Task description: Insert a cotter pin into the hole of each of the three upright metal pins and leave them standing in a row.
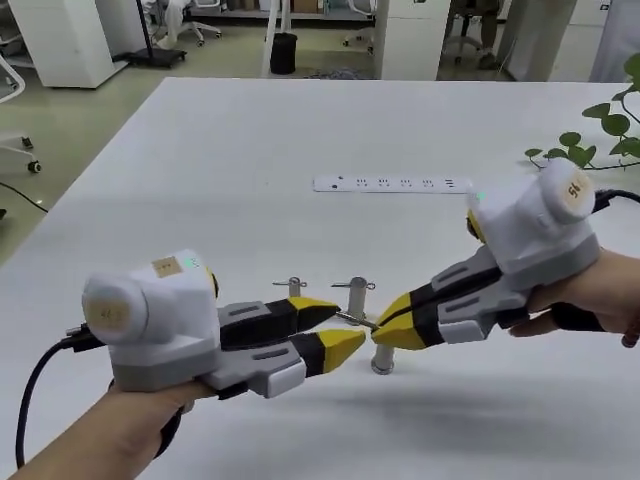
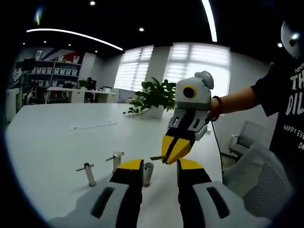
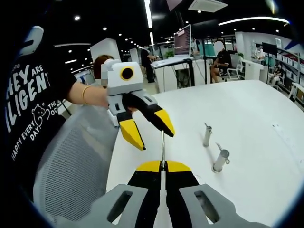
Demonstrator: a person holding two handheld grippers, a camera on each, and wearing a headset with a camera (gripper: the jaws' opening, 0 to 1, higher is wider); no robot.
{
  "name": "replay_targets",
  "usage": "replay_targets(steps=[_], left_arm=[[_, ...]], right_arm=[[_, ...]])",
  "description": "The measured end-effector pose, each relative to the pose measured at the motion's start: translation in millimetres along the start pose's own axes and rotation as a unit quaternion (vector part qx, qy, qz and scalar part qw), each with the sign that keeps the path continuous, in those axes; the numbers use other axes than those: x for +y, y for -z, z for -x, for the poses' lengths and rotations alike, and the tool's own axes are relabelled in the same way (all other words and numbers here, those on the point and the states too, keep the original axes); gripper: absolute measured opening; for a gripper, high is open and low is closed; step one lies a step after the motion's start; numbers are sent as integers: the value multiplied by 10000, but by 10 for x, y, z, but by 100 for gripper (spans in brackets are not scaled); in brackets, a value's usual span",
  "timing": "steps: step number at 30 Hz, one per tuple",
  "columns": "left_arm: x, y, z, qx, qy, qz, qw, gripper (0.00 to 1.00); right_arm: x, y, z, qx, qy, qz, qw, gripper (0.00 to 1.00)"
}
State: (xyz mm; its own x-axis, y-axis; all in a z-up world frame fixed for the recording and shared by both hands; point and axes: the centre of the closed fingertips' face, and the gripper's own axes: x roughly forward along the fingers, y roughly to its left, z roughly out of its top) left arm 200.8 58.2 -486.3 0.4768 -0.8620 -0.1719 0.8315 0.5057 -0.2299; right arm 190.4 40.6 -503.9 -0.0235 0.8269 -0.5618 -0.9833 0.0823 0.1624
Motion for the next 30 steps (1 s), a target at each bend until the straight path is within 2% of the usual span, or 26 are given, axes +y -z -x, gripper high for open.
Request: replay_targets(steps=[3, 5, 9, 14, 19, 22, 23, 30], left_arm=[[5, 10, -23, 4, -89, -45, 10000, 28], [39, -9, -50, -123, -260, -84, 9996, 26], [56, 20, -122, -152, -406, -80, 9990, 28], [58, 134, -223, 86, -532, -246, 9982, 29], [104, 279, -299, 401, -770, -457, 9952, 30], [157, 325, -340, 384, -992, -470, 9932, 28], [159, 353, -351, 436, -1019, -457, 9928, 27], [143, 487, -470, 615, -1027, -424, 9919, 27]], right_arm=[[-48, 23, 55, 14, 107, -2, 9999, 0], [-86, 55, 77, 68, 212, 21, 9998, 0], [-128, 141, 150, 166, 329, 37, 9993, 0], [-183, 260, 233, 347, 468, 62, 9983, 0], [-230, 373, 289, 501, 558, 70, 9972, 0], [-248, 421, 303, 574, 573, 89, 9967, 0], [-254, 439, 308, 600, 579, 105, 9965, 0], [-307, 614, 331, 884, 593, 197, 9941, 0]])
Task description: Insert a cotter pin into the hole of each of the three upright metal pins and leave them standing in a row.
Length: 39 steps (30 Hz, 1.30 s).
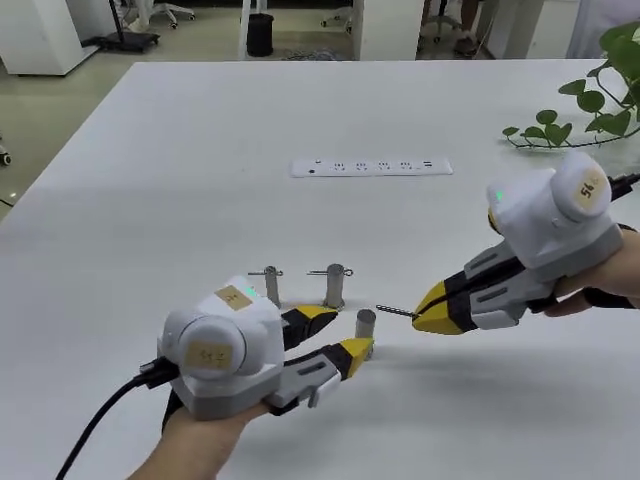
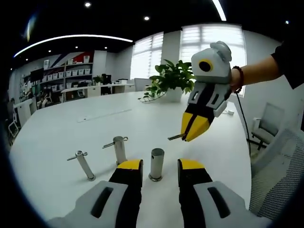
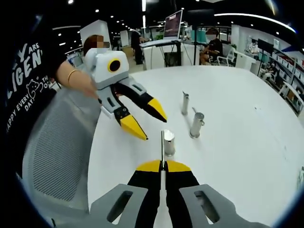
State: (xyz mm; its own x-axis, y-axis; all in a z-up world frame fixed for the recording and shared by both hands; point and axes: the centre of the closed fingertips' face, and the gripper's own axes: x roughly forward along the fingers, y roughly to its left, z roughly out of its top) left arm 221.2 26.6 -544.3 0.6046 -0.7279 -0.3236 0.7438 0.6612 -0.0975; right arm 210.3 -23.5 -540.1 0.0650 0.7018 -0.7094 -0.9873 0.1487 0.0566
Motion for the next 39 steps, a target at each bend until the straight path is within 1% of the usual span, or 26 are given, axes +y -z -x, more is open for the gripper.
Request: replay_targets(steps=[1, 8, 9, 16, 19, 20, 24, 27, 30, 32, 39], left_arm=[[7, 24, -27, 31, -19, 25, 10000, 27], [65, 130, -169, 199, -191, 19, 9996, 26], [87, 158, -182, 273, -266, -122, 9992, 25], [96, 269, -286, 418, -283, -194, 9985, 22], [102, 268, -306, 407, -298, -143, 9986, 22], [101, 255, -320, 356, -294, -126, 9989, 21], [108, 250, -361, 338, -271, -160, 9989, 19], [115, 268, -380, 395, -254, -220, 9987, 17], [129, 291, -379, 433, -260, -214, 9985, 15], [130, 296, -379, 440, -263, -223, 9984, 15], [93, 315, -381, 500, -172, -273, 9982, 10]], right_arm=[[-10, 36, -5, 65, 5, 14, 10000, 0], [-47, 170, -59, 275, -30, 98, 9996, 0], [-51, 187, -70, 305, -34, 119, 9995, 0], [-91, 223, -124, 375, -72, 163, 9991, 0], [-105, 218, -142, 379, -86, 182, 9991, 0], [-109, 215, -149, 376, -97, 180, 9991, 0], [-115, 208, -157, 378, -117, 202, 9990, 0], [-119, 205, -157, 379, -123, 212, 9990, 0], [-120, 202, -159, 377, -128, 232, 9989, 0], [-118, 198, -164, 370, -137, 239, 9989, 0], [-117, 167, -199, 346, -130, 299, 9989, 0]])
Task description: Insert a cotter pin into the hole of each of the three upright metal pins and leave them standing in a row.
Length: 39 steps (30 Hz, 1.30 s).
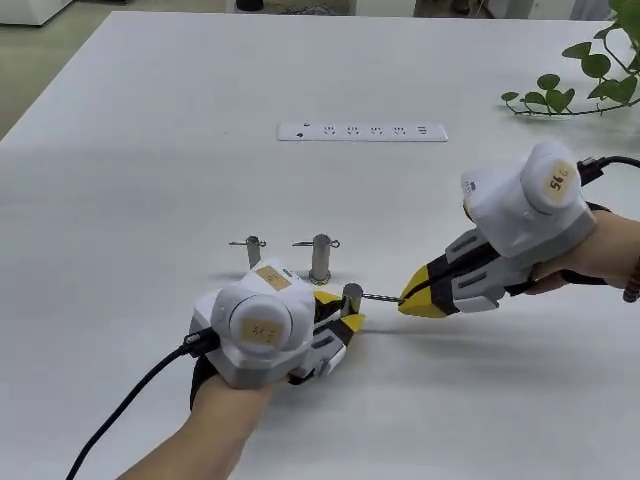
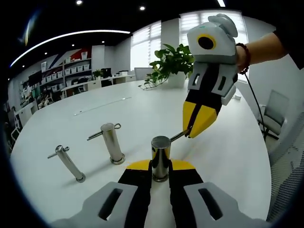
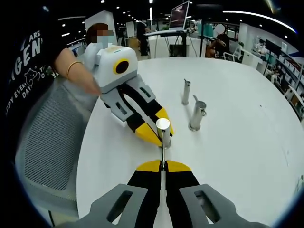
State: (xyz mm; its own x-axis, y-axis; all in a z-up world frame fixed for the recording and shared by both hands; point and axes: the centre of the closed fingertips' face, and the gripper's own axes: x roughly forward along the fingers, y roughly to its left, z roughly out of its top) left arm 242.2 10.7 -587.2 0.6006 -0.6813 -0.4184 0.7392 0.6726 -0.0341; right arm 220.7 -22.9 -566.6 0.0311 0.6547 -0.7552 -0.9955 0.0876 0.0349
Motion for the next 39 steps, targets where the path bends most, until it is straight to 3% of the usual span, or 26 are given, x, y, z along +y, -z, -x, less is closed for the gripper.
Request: replay_targets(steps=[39], left_arm=[[-2, 2, -15, -17, 74, -84, 9999, 10]], right_arm=[[-62, -209, -158, -6, -71, 395, 9992, 0]])
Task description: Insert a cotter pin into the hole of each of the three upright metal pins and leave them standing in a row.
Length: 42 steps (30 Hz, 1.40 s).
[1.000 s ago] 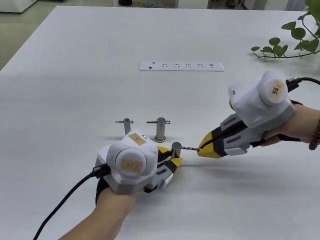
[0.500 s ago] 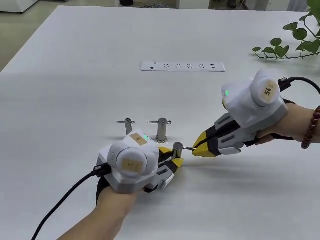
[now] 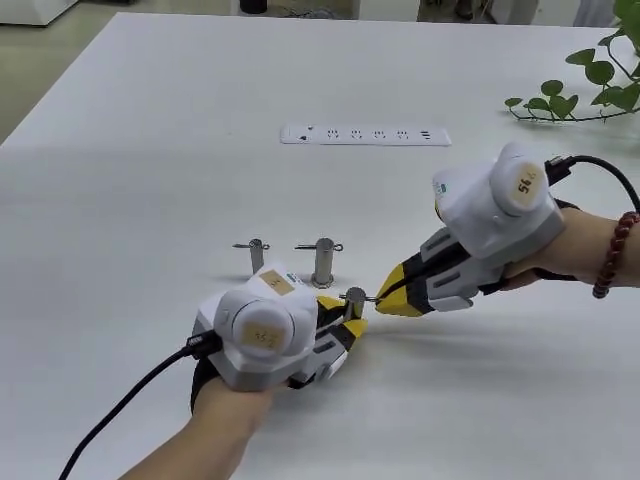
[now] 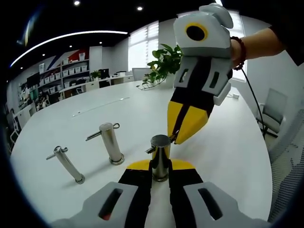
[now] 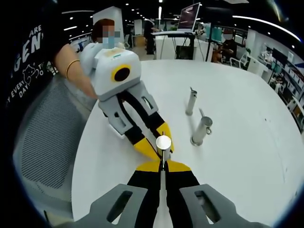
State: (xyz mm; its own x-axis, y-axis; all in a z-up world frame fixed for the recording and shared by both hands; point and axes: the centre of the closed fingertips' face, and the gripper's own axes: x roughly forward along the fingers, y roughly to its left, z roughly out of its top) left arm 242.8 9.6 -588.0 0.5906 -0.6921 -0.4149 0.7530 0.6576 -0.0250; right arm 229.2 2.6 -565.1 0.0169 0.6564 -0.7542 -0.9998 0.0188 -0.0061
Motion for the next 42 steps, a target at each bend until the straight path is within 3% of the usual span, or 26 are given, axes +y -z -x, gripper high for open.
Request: replay_targets(steps=[14, 20, 27, 42], left_arm=[[5, -2, -3, 7, 26, 19, 10000, 10], [7, -2, -2, 5, -2, 38, 10000, 10], [9, -1, -4, 5, -45, 74, 10000, 10], [15, 2, -3, 0, -190, 211, 9996, 10]], right_arm=[[7, -71, -65, -35, 75, -15, 10000, 0], [27, -90, 4, -113, 73, -142, 9998, 4], [-3, -17, 108, -104, 155, -197, 9996, 2], [-15, -50, 63, -99, 164, -222, 9996, 0]])
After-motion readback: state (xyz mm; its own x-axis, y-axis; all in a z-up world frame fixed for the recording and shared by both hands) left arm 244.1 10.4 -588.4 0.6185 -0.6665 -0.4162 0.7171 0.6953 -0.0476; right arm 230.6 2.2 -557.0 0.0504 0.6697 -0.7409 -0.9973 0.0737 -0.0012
